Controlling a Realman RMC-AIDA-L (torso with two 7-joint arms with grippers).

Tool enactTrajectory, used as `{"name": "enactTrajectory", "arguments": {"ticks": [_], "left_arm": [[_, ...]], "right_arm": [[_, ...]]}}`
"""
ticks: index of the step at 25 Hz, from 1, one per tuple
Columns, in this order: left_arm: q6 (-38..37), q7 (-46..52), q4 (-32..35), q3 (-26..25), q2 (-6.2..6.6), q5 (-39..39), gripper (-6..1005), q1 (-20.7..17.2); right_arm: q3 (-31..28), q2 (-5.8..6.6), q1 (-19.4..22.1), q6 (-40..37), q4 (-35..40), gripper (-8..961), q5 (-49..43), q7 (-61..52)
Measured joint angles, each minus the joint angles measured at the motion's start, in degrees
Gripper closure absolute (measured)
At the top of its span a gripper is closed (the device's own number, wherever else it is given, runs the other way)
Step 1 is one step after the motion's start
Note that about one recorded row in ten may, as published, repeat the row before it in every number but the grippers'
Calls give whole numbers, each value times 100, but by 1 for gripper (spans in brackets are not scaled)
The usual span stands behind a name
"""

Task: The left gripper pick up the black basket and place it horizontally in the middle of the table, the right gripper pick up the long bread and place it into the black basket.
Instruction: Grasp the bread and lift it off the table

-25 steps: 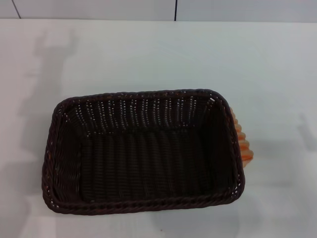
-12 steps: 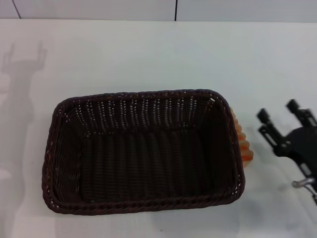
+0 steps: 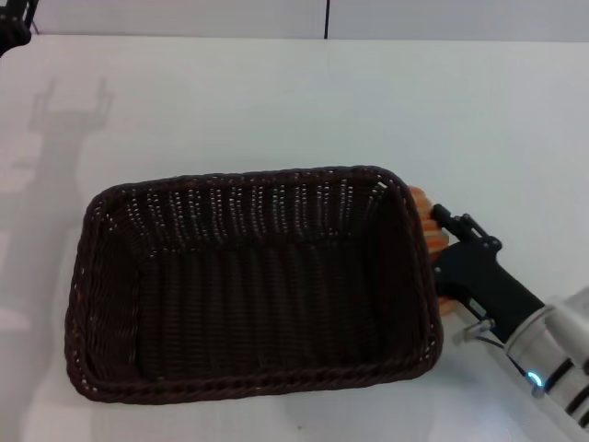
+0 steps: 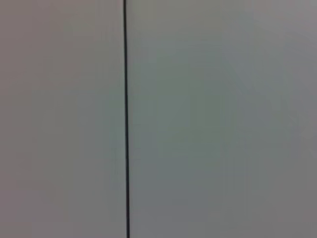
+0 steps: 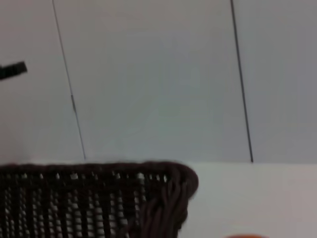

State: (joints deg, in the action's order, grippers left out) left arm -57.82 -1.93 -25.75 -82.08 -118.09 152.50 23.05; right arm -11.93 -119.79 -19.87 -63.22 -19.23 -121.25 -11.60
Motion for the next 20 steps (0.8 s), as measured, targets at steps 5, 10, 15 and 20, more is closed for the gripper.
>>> {"name": "enactTrajectory", "arguments": {"ticks": [5, 10, 15, 20], "left_arm": [[-15, -7, 45, 11, 9, 36, 256, 29], [-17, -8, 70, 18, 11, 42, 257, 47], [-21, -46, 138, 69, 15, 67, 257, 84], [-21, -43, 157, 70, 15, 89, 256, 88]], "right_arm": [[-148, 18, -104, 637, -146, 216, 42, -71], [-251, 41, -42, 668, -276, 315, 45, -33], [-366, 48, 249, -492, -285, 378, 46, -16], [-636, 53, 620, -2245, -213, 407, 50, -8]]}}
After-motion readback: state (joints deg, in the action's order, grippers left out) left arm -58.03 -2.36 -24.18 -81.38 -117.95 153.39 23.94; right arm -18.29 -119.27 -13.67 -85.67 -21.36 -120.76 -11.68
